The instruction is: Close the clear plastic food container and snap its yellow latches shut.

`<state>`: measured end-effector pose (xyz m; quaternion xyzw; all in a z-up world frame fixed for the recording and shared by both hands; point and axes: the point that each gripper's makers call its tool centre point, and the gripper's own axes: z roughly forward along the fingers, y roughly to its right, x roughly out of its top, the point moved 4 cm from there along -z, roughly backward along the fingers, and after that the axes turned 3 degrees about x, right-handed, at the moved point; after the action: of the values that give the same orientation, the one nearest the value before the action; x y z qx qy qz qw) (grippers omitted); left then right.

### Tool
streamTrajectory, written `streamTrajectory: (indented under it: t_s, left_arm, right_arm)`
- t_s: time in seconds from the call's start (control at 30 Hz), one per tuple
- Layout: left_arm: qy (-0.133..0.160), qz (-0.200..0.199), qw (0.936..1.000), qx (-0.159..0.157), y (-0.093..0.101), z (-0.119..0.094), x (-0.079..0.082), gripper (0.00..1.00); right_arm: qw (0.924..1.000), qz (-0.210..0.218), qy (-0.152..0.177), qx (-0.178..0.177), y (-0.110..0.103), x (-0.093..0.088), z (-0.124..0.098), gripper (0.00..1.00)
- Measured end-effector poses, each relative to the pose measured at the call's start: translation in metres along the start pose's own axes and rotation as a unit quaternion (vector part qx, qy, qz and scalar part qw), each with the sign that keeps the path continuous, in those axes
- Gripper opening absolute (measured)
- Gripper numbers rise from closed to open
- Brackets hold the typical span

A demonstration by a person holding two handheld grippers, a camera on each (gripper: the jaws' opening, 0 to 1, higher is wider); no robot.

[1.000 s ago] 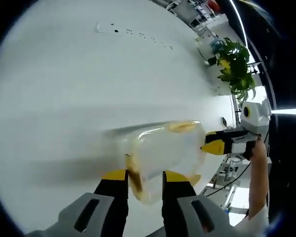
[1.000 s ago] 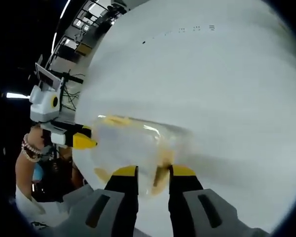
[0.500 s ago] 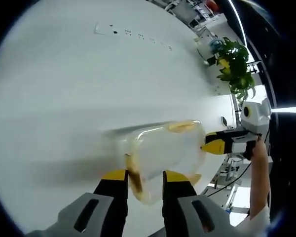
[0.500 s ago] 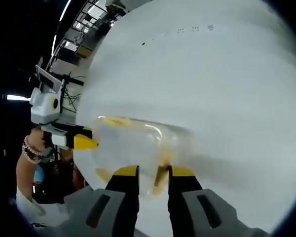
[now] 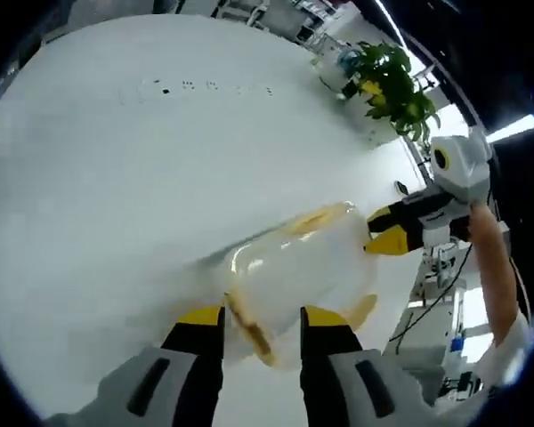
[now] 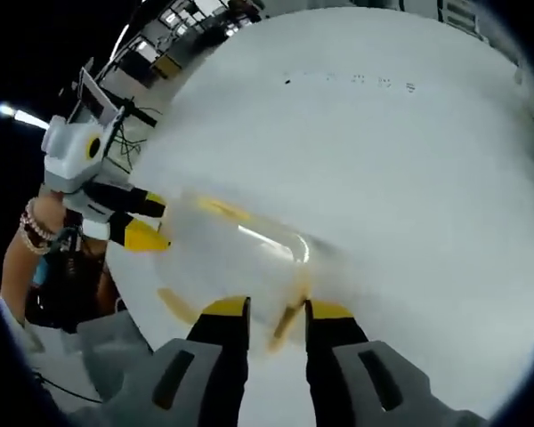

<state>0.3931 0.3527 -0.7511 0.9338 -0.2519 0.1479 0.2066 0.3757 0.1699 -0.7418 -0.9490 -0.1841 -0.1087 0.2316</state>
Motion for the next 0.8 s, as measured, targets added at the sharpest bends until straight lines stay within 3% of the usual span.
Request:
streamTrajectory:
  t_s: [0.1, 0.2, 0.27, 0.3, 0.33, 0.37, 0.43, 0.5, 0.53, 0.63, 0.7, 0.8]
  left_arm:
    - [-0.013, 0.018, 0.9997, -0.009, 0.002, -0.004, -0.008, 0.39]
    - [0.017, 0.052, 0.9985, -0.009, 0.004, -0.010, 0.000, 0.39]
    - [0.031, 0.068, 0.9966, -0.034, 0.011, -0.016, 0.004, 0.37]
    - [0.028, 0.055, 0.9976, -0.032, 0.012, -0.021, 0.005, 0.39]
    - [0.039, 0.067, 0.9964, -0.036, 0.014, -0.022, 0.008, 0.39]
    - [0.058, 0.097, 0.9928, -0.039, 0.015, -0.026, 0.014, 0.33]
    - [0.081, 0.117, 0.9885, -0.052, 0.023, -0.032, 0.019, 0.26]
    - [0.098, 0.140, 0.9835, -0.059, 0.029, -0.034, 0.023, 0.25]
    - [0.105, 0.179, 0.9764, -0.060, 0.032, -0.035, 0.023, 0.24]
    - [0.108, 0.227, 0.9658, -0.063, 0.039, -0.031, 0.021, 0.16]
    - [0.108, 0.227, 0.9655, -0.068, 0.043, -0.027, 0.020, 0.13]
    - [0.121, 0.276, 0.9525, -0.043, 0.046, -0.020, 0.024, 0.10]
  right_arm:
    - [0.9998, -0.016, -0.007, -0.011, -0.004, -0.001, 0.000, 0.21]
    - [0.9993, -0.028, -0.010, -0.022, -0.005, 0.001, 0.000, 0.21]
    - [0.9974, -0.059, -0.010, -0.041, -0.005, 0.003, -0.001, 0.21]
    - [0.9937, -0.093, -0.018, -0.060, -0.007, 0.001, -0.003, 0.21]
    - [0.9925, -0.102, -0.020, -0.064, -0.008, 0.002, -0.003, 0.20]
    - [0.9870, -0.138, -0.026, -0.077, -0.008, 0.002, -0.005, 0.18]
    - [0.9808, -0.170, -0.024, -0.094, -0.009, 0.007, -0.007, 0.16]
    - [0.9796, -0.179, -0.011, -0.091, -0.016, 0.013, -0.009, 0.16]
    - [0.9783, -0.188, -0.006, -0.087, -0.019, 0.017, -0.009, 0.16]
    - [0.9758, -0.208, 0.015, -0.066, -0.032, 0.028, -0.010, 0.16]
    - [0.9750, -0.215, 0.022, -0.050, -0.040, 0.034, -0.007, 0.15]
    - [0.9698, -0.238, 0.029, -0.043, -0.047, 0.040, 0.003, 0.15]
